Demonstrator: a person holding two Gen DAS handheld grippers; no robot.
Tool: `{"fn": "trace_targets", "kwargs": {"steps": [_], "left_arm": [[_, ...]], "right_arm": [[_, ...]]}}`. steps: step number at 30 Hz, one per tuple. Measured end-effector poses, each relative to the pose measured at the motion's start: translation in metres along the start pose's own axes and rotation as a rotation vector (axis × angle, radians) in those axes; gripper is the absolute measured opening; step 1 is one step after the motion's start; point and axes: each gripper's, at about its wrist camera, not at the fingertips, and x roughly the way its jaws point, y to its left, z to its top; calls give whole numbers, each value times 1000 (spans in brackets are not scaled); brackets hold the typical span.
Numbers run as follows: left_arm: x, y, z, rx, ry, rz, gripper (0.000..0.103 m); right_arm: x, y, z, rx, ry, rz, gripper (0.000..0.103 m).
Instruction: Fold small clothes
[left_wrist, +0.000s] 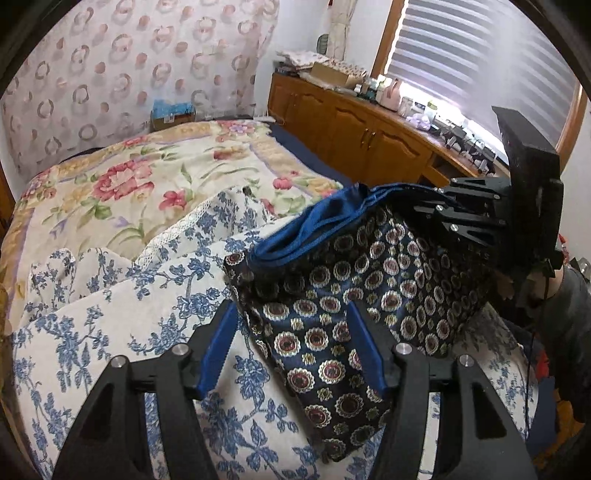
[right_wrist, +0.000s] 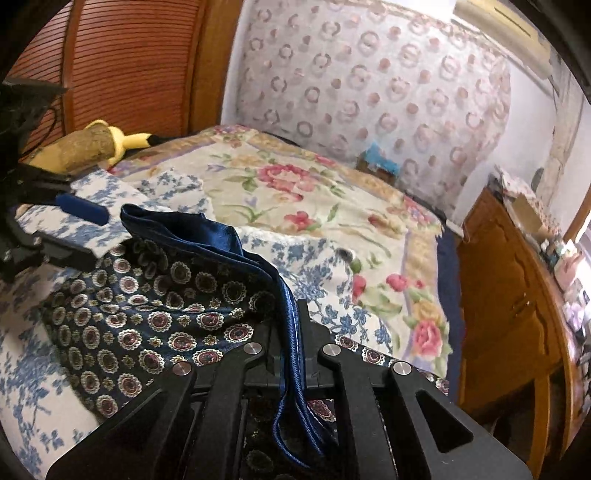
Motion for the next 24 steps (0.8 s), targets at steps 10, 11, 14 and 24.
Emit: {"fn": "trace_targets", "kwargs": {"steps": [10,11,14,24], "left_arm": [[33,16,7,-29,39,57,61],[35,17,8,-35,41,56,61],[41,22,10,-54,49,46,61],[52,25,11,-71,56,42,61]], "right_arm": [[-32,-33,-5,171,-22,-68,49],[-38,-36,-7,183,-23,-74,51],[-54,-47,-23,238,-14,-67,58],[-39,-73,-79,419,106,-47,64]]}}
